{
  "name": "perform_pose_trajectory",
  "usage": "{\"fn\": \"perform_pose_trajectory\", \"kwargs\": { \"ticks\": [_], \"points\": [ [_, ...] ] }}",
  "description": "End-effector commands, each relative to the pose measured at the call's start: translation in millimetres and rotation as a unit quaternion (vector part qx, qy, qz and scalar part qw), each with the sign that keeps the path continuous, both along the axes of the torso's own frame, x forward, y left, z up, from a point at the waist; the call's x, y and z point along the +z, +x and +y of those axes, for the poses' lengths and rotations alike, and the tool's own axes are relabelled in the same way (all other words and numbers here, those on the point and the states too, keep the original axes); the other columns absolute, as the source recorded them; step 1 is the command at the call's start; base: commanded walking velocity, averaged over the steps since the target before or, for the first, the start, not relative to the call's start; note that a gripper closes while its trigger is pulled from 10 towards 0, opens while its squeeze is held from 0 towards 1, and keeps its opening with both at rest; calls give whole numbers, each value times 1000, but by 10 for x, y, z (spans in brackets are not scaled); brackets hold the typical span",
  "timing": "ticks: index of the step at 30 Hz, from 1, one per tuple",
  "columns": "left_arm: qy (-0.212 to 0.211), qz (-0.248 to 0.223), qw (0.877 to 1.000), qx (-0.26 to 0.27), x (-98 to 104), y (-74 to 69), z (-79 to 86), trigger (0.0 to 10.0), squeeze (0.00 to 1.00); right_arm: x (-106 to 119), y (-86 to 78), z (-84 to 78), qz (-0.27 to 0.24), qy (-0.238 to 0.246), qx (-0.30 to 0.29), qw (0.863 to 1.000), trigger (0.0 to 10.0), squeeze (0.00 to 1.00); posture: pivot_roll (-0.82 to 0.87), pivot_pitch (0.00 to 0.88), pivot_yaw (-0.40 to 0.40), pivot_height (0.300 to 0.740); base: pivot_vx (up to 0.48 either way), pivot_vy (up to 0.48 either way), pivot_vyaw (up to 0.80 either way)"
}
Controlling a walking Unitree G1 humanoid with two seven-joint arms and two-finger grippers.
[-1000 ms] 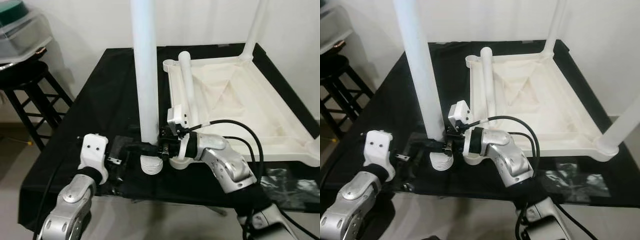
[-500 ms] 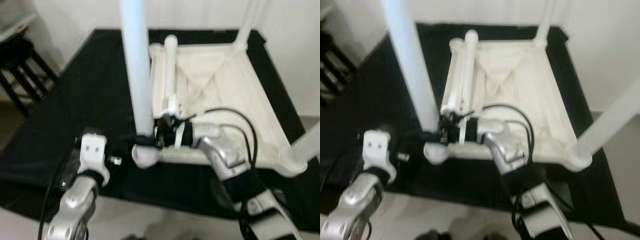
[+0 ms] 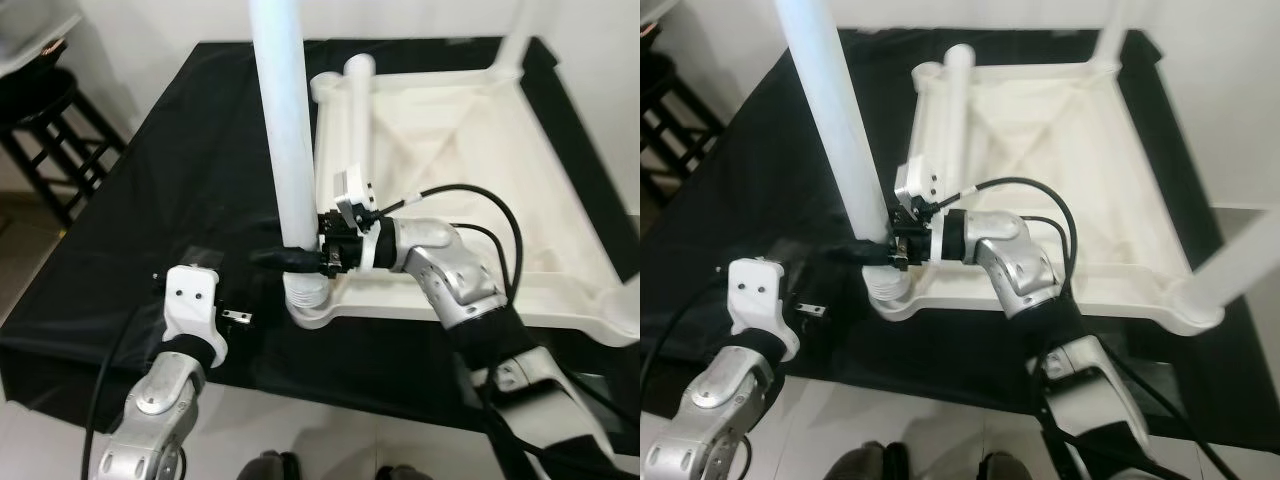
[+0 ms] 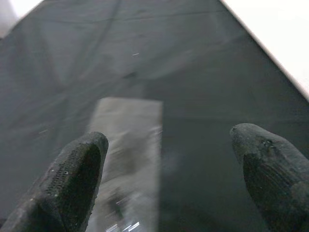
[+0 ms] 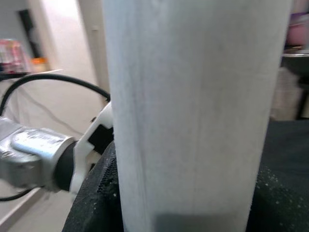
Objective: Building children table
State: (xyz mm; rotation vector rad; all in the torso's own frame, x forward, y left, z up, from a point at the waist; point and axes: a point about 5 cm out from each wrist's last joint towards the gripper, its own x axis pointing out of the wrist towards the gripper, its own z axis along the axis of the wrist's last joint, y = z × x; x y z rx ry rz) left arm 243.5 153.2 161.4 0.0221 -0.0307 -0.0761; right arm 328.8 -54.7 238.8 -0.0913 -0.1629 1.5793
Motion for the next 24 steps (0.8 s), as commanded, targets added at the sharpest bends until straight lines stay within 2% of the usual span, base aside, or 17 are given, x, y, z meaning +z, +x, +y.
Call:
{"fn": "perform_pose_trajectory", "kwargs": {
  "ticks": [1, 6, 12, 24],
  "points": [
    [6, 11, 1000, 2, -28, -46, 8, 10000, 0, 77, -6, -66, -8, 5, 27, 1000, 10000, 0, 26, 282, 49, 740, 0, 0, 0],
    [17, 5, 1000, 3, 21, -101, -3, 10000, 0, 109, -5, -175, -13, -17, 74, 997, 10000, 0, 33, 298, 45, 740, 0, 0, 0],
    [27, 1, 1000, 5, 51, -180, 4, 10000, 0, 73, 14, -231, -28, -48, 95, 994, 10000, 0, 44, 316, 35, 740, 0, 0, 0],
    [28, 3, 1000, 10, 95, -309, 4, 10000, 0, -7, 120, -120, -27, -54, 106, 993, 10000, 0, 77, 345, 30, 740, 0, 0, 0]
  ]
}}
